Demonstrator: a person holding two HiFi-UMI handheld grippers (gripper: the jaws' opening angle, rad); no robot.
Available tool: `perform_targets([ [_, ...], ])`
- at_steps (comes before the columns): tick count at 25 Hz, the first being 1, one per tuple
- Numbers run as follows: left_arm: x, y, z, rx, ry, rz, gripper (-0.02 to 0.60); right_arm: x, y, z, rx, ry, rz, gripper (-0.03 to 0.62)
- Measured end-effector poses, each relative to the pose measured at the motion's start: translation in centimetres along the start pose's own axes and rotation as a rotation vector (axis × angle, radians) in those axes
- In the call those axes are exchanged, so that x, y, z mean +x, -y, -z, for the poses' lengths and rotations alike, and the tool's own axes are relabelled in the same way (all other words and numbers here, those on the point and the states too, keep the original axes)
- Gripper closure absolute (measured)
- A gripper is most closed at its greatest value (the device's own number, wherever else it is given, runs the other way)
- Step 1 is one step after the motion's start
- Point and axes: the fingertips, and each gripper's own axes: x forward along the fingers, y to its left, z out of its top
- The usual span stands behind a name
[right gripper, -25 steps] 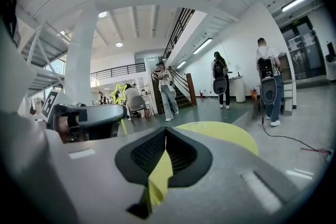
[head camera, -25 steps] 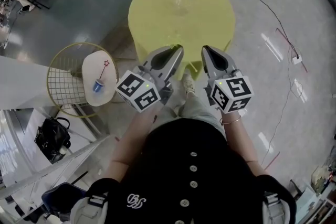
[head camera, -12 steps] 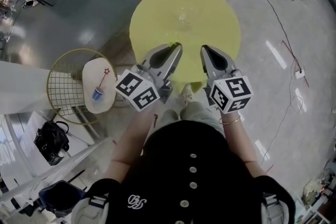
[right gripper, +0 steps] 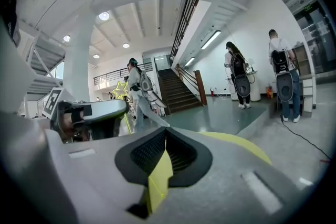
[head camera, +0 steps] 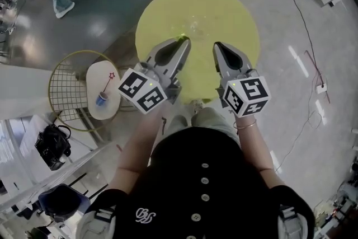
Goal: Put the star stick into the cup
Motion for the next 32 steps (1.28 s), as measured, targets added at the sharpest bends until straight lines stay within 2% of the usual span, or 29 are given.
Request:
perform_targets([
  [19, 4.1, -5.2, -3.4, 0.041, 0.108, -0.116, 0.566, 5.1, 5.0, -1.2, -0.01, -0.038, -0.105, 0.589],
  [32, 5.6, -8.5, -3.3, 0.046, 0.116, -0.191, 0.566, 7.8, 7.1, -0.6, 0.015, -0.067, -0.122, 0.589],
])
